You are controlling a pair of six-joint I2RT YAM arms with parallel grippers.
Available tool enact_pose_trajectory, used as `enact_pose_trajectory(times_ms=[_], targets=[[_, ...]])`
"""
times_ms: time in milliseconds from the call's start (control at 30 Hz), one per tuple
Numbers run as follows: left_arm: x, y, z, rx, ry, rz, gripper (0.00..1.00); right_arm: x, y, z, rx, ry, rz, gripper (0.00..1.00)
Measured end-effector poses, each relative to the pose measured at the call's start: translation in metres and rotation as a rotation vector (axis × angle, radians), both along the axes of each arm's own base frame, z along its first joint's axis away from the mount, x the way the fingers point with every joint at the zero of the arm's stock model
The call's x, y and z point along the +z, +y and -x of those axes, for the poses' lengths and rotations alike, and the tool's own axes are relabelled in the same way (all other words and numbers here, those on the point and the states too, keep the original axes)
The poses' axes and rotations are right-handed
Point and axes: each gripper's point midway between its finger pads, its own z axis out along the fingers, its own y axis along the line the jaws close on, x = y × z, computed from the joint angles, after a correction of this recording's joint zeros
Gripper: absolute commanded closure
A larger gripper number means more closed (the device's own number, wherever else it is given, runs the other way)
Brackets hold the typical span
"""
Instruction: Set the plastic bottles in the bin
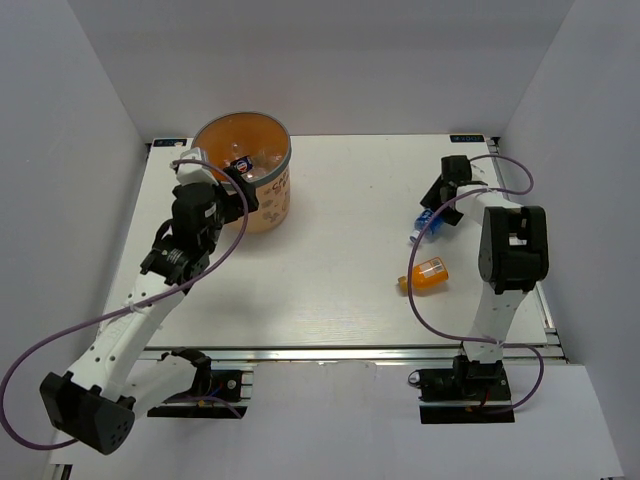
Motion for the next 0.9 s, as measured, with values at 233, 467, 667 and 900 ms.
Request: enact_pose_trajectory(times_ms=[233,467,667,900], targets=[[0.011,0.002,0.014,-0.015,-0.045,0.037,0.02,0.065,0.034,-0.021,0.290,-0.203,-0.052,0.44],[0.017,-0.046,0.012,-0.255,-0.066,0.111,0.02,0.200,0.128,0.017,0.908,-0.665,-0.105,0.45],[0.023,-0.109,0.015,-0.537,-0.091,0.215,0.02,0.237,0.209,0.112,1.395,-0.874,-0.184,0.50],[0.012,-0.190,0.043,-0.765,-0.080,0.249,0.02,0.247,0.242,0.165,1.558,-0.941,-0.286,0.50]])
